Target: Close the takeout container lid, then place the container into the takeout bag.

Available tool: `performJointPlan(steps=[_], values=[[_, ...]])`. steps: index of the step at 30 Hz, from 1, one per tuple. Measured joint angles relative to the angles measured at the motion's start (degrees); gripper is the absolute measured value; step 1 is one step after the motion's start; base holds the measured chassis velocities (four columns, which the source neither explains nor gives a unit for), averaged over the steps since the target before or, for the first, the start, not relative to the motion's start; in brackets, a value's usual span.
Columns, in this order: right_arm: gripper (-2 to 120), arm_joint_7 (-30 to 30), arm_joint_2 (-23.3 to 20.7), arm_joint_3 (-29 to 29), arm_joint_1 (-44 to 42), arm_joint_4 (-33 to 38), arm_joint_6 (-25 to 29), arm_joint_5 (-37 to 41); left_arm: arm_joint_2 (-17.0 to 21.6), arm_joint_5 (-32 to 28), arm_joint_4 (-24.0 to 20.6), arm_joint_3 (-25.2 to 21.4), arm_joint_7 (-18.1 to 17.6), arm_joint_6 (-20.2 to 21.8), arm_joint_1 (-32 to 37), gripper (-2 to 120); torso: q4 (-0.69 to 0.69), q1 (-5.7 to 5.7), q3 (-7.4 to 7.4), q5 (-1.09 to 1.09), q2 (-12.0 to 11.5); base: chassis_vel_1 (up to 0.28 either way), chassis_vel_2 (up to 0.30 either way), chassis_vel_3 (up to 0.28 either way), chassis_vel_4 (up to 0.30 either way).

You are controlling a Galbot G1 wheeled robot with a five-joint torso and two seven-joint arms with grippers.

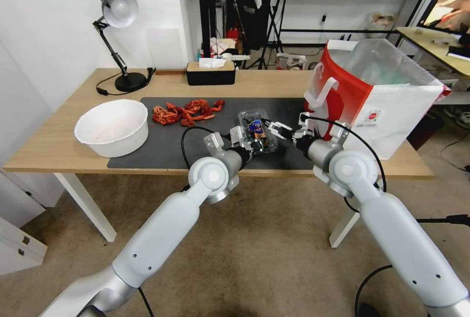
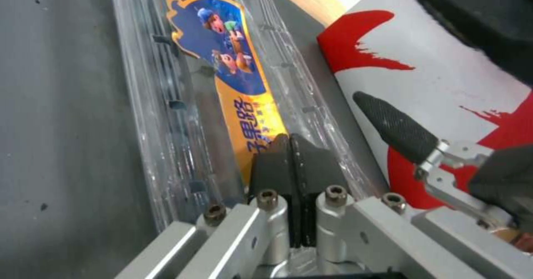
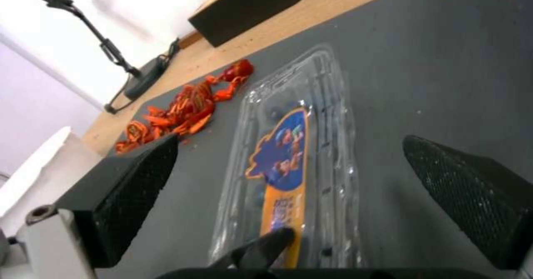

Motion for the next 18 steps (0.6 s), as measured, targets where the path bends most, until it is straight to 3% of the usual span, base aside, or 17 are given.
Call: performJointPlan(steps=[18], values=[[100,-1.6,-0.08,-4.06,2.94,-4.19,-2.72,-1.98,0.1,-0.02,0.07,0.12,0.13,-0.09,0.02,0,0.0,0.0,0.0,0.0,0.0,0.0,0.0,0.0,0.0]])
